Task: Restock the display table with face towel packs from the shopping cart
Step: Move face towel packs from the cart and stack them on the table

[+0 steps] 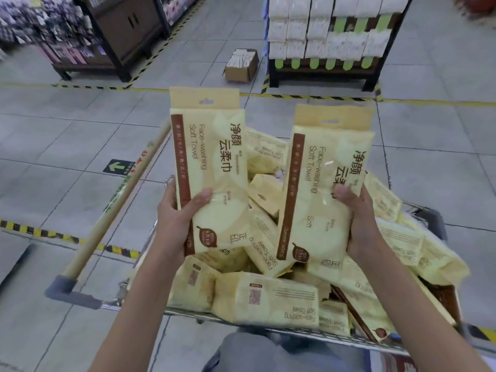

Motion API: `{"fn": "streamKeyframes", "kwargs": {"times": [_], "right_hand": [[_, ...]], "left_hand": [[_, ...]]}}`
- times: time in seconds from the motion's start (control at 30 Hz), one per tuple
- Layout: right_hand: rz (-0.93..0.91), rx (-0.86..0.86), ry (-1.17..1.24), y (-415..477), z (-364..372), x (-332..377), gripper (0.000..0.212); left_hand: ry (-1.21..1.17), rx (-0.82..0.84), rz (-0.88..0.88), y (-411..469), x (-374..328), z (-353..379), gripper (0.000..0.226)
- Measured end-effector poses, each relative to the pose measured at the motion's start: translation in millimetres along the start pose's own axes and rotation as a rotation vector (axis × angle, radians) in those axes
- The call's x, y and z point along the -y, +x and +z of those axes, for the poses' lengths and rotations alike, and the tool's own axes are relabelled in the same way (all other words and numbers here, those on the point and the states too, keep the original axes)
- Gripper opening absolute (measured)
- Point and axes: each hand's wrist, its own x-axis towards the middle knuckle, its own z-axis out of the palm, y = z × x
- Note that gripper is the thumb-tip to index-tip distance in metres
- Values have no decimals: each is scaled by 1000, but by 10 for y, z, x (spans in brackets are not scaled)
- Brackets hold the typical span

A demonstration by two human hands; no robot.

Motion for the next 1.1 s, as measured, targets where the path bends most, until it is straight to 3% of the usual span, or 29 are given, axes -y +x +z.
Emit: {"fn": "streamKeyframes", "kwargs": {"times": [0.3,0.43,0.63,0.77,0.93,1.1], "right_hand": [[142,-321,155,-560,-442,-234,63],[121,-453,166,-832,-456,-392,58],[79,-620,256,-1269,-210,-707,62],[35,-739,314,-1649,-44,-894,60],[-1,-905,404,-2231,75,-1084,56],[-55,-1072,463,-2833,133,-1272,65]], "left_hand": [[24,233,-196,-209,296,205,70],[24,360,-260,-193,385,177,58],[27,500,-360,-135,472,-69,59],[80,623,-349,-205,499,-153,72],[133,803,-349,-436,536,-110,55],[201,979,-396,-735,618,-14,68]]}}
